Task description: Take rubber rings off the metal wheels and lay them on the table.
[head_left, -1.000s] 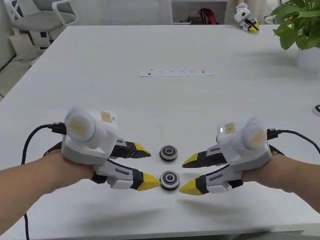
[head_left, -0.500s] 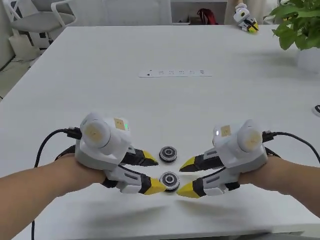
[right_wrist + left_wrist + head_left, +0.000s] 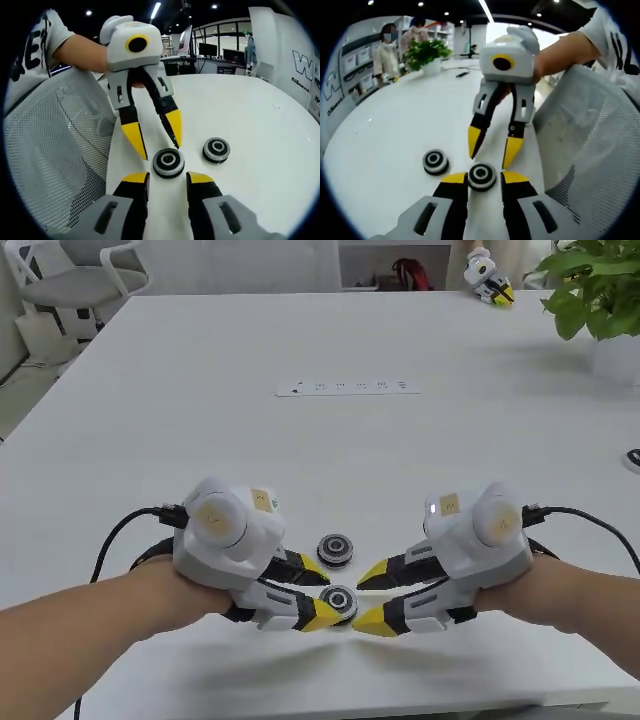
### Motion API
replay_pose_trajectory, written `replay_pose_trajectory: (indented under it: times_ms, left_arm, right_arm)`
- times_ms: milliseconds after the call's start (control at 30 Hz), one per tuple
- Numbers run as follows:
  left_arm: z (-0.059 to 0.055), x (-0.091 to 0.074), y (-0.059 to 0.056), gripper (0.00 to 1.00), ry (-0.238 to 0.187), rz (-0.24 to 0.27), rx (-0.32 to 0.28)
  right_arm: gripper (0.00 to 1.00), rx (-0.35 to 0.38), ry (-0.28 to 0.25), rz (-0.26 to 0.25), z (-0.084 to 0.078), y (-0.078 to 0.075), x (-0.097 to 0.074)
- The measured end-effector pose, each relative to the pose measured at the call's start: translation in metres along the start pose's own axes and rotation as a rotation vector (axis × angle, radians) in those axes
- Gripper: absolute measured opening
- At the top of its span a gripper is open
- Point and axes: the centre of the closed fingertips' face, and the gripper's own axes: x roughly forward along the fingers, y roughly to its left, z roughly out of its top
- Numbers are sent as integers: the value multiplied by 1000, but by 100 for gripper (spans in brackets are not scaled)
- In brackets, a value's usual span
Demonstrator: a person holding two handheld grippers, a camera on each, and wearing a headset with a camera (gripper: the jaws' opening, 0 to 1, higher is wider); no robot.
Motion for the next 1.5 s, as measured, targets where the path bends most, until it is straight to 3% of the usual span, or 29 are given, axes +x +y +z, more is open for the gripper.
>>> replay_pose_trajectory:
  times_ms: [667,1267,1500]
  left_arm:
    - [-3,9,-1,20,20,26,36]
    - [-3,9,3,17,-16,30,-16]
    - [-4,9,4,14,-14,44,1]
  right_arm:
    - [20,19,-5,-3,0,-1,0]
    - [28,40,1,-11,-1,-1,1]
    - [28,24,-18,-25,2,-3,2]
